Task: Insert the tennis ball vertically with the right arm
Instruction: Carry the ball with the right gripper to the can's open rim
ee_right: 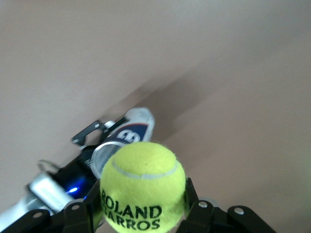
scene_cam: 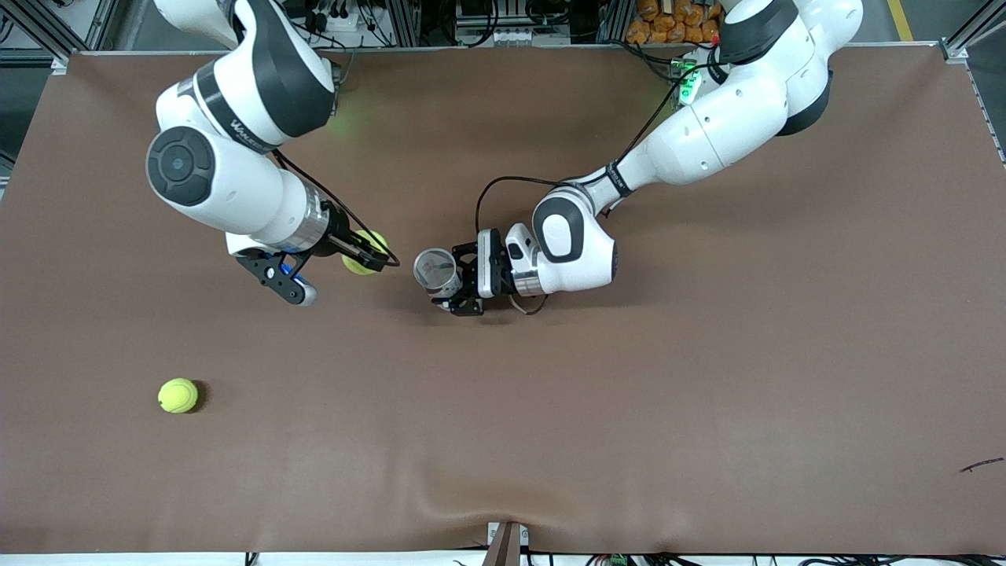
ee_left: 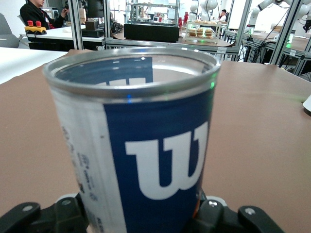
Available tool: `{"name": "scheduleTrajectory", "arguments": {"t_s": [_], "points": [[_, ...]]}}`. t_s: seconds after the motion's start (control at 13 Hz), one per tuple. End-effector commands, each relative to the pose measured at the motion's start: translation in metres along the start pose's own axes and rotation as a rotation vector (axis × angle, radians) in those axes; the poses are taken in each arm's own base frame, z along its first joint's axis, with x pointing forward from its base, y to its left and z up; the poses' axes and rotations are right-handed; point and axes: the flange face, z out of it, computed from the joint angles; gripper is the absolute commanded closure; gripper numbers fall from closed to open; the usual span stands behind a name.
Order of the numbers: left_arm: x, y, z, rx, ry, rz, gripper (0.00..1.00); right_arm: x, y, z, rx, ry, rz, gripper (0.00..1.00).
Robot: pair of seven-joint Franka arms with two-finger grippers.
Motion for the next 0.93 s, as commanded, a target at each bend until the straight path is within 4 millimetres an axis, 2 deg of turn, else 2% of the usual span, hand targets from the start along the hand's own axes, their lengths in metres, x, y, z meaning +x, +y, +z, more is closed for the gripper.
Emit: {"name": "scheduleTrajectory", "arguments": {"t_s": [0.0, 0.15, 0.31, 0.39, 0.85], "points": [[-0.006, 0.0, 0.0, 0.016, -0.005, 0.017, 0.24, -0.001, -0.015, 0.004, 0.054, -0.041, 0.11, 0.7], [-0.006, 0.002, 0.001, 0.013, -0.006, 0.015, 0.23, -0.014, -0.034, 0.034, 0.047, -0.034, 0.156, 0.7], [-0.006, 0.002, 0.001, 0.014, -0.003, 0.009, 0.23, -0.017, -0.041, 0.056, 0.027, -0.04, 0.192, 0.7], [-0.006, 0.001, 0.001, 0.015, -0.004, 0.01, 0.23, -0.024, -0.045, 0.066, 0.011, -0.04, 0.199, 0.7], [-0.006, 0.001, 0.001, 0.014, -0.003, 0.01, 0.23, -0.031, -0.049, 0.104, -0.054, -0.049, 0.205, 0.66]]}}
